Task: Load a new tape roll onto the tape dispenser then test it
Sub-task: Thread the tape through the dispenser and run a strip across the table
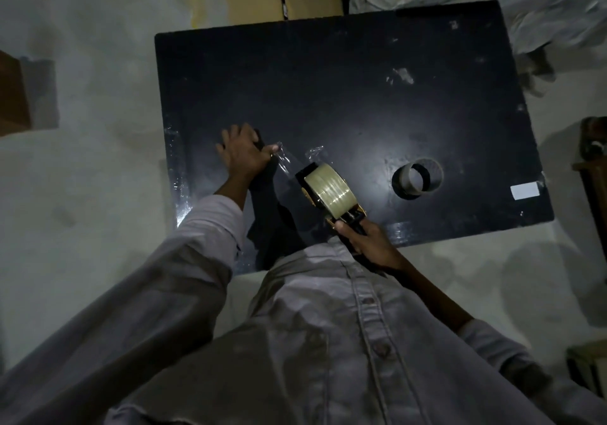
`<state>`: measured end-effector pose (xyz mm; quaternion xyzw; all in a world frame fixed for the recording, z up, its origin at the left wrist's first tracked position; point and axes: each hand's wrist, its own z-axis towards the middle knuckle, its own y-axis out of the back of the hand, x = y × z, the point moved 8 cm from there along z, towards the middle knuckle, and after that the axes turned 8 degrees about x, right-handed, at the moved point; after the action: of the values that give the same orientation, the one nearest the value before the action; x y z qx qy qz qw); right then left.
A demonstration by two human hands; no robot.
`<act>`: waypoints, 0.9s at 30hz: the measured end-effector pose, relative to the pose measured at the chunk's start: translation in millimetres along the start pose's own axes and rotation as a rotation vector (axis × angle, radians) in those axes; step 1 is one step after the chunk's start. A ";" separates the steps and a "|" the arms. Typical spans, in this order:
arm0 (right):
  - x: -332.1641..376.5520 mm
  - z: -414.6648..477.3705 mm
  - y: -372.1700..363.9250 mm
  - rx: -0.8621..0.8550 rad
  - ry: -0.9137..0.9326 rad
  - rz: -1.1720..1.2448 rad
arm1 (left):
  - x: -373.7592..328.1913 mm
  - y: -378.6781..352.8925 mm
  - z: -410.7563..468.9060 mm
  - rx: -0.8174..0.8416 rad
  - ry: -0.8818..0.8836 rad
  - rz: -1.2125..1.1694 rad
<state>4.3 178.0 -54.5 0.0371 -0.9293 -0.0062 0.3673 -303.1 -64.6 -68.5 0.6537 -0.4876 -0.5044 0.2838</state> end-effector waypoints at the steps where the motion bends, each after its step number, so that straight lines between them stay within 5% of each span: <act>1: 4.3 -2.2 -1.1 0.001 0.001 0.021 | -7.0 -1.1 -7.8 -0.035 -0.049 0.019; 8: 1.5 -4.4 6.6 -0.015 0.037 0.036 | -33.1 -68.9 -72.5 0.125 -0.571 0.307; 16: 2.9 6.6 11.0 -0.012 0.018 -0.144 | -23.3 -82.5 -82.7 0.316 -0.549 0.443; 27: -18.1 15.7 19.4 0.024 0.143 -0.046 | -30.4 -87.5 -119.9 0.551 -0.400 0.692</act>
<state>5.5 198.4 -77.6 0.0632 -0.8996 -0.0011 0.4322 -160.6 -19.2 -92.8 0.3942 -0.8368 -0.3484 0.1517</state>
